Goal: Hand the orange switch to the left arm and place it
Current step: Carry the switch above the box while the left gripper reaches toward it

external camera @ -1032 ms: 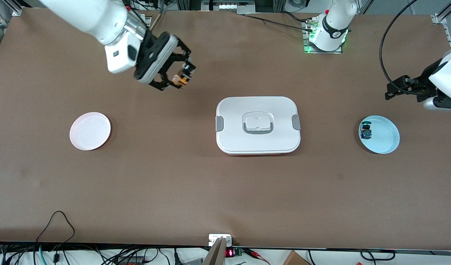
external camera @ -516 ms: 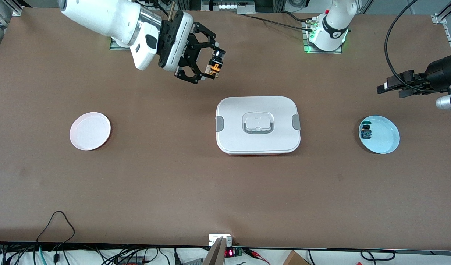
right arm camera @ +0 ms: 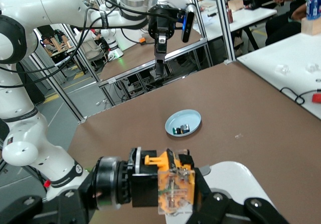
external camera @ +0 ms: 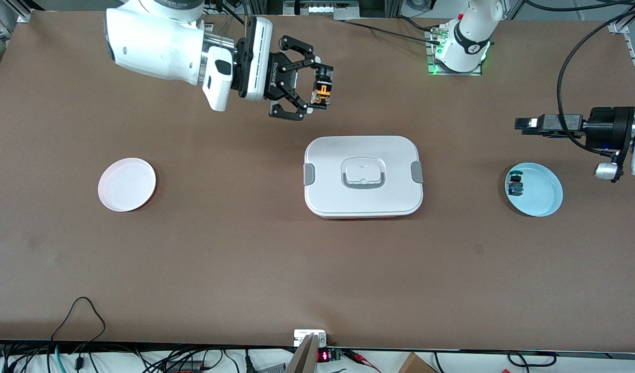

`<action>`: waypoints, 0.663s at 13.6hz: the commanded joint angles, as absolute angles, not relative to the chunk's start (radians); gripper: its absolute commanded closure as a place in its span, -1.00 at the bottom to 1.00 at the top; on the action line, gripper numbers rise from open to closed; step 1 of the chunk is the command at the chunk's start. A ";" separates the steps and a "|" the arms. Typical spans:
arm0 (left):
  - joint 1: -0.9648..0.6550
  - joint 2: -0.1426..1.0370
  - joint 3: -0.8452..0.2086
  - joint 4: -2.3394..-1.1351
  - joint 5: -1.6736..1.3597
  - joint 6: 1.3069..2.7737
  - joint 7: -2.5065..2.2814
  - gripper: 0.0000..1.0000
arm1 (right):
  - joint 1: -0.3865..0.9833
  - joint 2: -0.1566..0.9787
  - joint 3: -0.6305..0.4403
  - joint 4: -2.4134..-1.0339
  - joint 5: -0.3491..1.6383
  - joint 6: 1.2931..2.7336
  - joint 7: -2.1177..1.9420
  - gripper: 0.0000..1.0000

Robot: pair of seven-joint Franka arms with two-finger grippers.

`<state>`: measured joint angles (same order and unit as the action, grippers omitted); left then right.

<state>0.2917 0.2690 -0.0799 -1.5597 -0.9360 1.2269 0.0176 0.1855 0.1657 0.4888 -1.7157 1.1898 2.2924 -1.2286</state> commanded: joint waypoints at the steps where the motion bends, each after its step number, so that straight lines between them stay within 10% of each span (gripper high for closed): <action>1: 0.278 0.270 -0.112 -1.577 -1.105 1.221 -0.087 -1.00 | 0.230 0.215 0.492 -1.707 1.308 2.345 -1.397 0.98; 9: 0.278 0.201 -0.420 -1.770 -1.339 1.635 -0.100 -1.00 | 0.265 0.255 0.491 -1.695 1.647 2.350 -1.699 0.93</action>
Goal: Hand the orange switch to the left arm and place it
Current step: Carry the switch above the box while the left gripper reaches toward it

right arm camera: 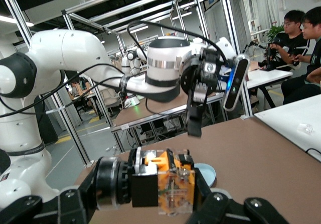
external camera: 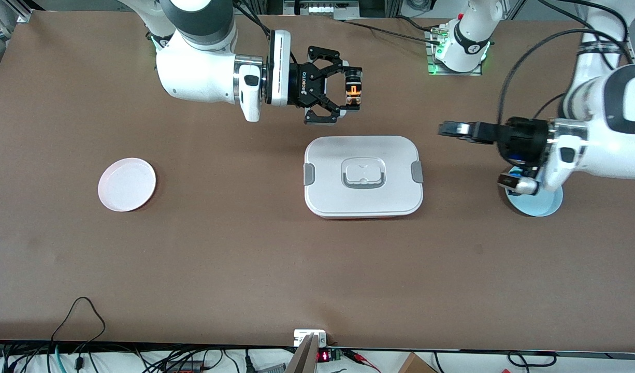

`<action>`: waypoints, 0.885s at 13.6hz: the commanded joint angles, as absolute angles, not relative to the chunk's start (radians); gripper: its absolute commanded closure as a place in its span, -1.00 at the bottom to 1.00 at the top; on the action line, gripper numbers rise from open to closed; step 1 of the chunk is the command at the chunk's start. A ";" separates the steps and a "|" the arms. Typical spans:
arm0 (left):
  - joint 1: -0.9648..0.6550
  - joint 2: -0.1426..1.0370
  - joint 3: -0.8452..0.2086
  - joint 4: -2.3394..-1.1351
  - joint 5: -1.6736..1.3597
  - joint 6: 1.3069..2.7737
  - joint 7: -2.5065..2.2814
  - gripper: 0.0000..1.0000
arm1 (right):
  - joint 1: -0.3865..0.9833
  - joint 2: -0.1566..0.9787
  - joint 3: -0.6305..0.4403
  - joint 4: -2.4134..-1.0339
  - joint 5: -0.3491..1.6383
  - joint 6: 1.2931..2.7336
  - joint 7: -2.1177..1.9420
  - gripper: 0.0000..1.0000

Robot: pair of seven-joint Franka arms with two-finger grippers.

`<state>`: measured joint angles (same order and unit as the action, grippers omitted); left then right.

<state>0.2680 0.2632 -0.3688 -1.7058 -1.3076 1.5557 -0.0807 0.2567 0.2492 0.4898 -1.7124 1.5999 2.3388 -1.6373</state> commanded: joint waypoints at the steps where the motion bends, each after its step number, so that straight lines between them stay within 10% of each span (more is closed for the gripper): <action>1: 0.278 0.172 -0.452 -1.787 -1.344 1.676 -0.107 -1.00 | 0.264 0.259 0.491 -1.692 1.649 2.349 -1.718 0.93; 12: 0.278 0.083 -0.655 -1.824 -1.351 1.870 -0.241 -1.00 | 0.293 0.265 0.489 -1.686 1.752 2.387 -1.764 0.93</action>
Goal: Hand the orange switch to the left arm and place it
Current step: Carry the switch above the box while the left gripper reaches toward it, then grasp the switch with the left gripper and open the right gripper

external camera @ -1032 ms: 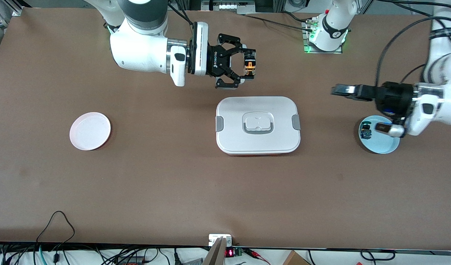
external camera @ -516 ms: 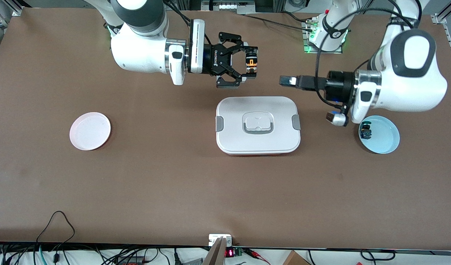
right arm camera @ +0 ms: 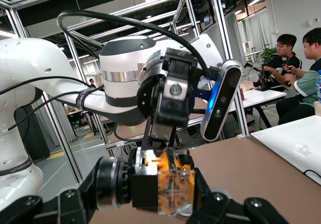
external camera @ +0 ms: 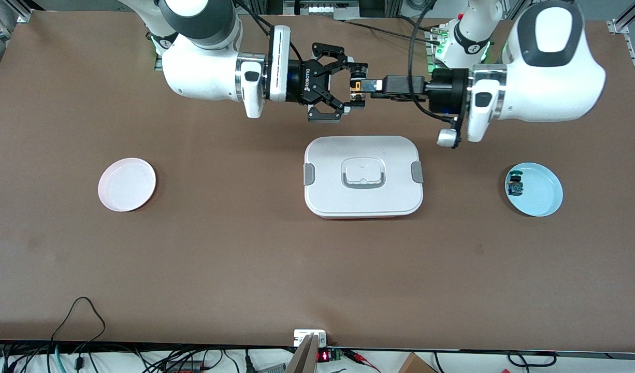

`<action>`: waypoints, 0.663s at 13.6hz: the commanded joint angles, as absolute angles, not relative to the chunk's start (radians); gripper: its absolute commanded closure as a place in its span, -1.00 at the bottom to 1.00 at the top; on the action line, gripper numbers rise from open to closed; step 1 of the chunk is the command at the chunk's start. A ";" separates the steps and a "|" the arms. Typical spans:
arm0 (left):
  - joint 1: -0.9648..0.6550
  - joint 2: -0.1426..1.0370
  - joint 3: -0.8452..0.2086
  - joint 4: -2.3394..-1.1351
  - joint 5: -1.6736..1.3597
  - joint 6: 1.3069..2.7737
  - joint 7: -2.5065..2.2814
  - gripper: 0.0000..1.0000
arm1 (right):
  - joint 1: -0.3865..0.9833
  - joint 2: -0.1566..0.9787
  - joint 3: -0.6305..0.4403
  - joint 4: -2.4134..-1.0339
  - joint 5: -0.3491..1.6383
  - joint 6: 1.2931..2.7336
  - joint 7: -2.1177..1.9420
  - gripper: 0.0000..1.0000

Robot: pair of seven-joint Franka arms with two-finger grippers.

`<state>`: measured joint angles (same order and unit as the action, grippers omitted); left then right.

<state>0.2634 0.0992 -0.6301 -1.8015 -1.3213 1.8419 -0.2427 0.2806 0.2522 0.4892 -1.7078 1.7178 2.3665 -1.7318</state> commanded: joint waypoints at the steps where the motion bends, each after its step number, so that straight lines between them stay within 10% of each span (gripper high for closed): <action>1: 0.276 0.083 -0.655 -1.824 -1.350 1.871 -0.241 -1.00 | 0.293 0.265 0.489 -1.686 1.752 2.387 -1.763 0.93; 9: 0.290 0.083 -0.653 -1.825 -1.350 1.853 -0.239 -0.59 | 0.308 0.265 0.489 -1.687 1.756 2.414 -1.761 0.93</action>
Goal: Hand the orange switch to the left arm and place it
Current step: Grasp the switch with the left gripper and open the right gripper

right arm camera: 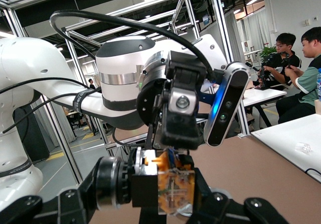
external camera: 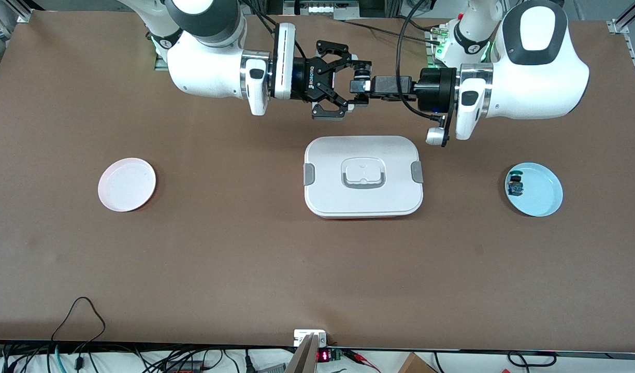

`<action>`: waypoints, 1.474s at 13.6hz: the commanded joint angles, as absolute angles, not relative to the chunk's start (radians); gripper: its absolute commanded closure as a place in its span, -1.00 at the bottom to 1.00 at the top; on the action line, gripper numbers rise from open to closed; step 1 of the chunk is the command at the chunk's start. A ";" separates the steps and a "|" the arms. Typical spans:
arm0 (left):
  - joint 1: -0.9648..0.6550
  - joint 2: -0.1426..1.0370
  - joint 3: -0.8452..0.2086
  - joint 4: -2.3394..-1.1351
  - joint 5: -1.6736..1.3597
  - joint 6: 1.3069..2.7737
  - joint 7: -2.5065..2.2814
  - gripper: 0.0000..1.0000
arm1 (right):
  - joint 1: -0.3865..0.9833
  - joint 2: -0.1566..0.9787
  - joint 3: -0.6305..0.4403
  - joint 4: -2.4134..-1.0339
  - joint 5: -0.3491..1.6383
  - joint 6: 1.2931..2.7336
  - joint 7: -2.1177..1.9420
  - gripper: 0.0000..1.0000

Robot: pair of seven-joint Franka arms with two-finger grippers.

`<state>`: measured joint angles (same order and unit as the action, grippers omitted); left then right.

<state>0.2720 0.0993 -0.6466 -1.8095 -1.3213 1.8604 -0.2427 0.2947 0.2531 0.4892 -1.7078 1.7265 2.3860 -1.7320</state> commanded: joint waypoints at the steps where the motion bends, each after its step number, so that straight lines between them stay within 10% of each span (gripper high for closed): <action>1: 0.293 0.083 -0.652 -1.824 -1.350 1.842 -0.239 -0.48 | 0.310 0.265 0.489 -1.687 1.756 2.414 -1.761 0.93; 9: 0.351 0.094 -0.650 -1.822 -1.348 1.727 -0.233 1.00 | 0.311 0.265 0.489 -1.687 1.758 2.414 -1.761 0.89; 11: 0.357 0.097 -0.650 -1.822 -1.347 1.726 -0.219 1.00 | 0.311 0.265 0.489 -1.689 1.761 2.411 -1.752 0.61; 12: 0.359 0.097 -0.649 -1.822 -1.347 1.726 -0.221 1.00 | 0.311 0.265 0.489 -1.690 1.764 2.405 -1.747 0.09; 13: 0.362 0.097 -0.649 -1.822 -1.347 1.723 -0.222 1.00 | 0.311 0.265 0.489 -1.692 1.773 2.404 -1.744 -0.93; 20: 0.458 0.098 -0.641 -1.819 -1.309 1.634 -0.216 1.00 | 0.319 0.261 0.489 -1.697 1.847 2.408 -1.724 -1.00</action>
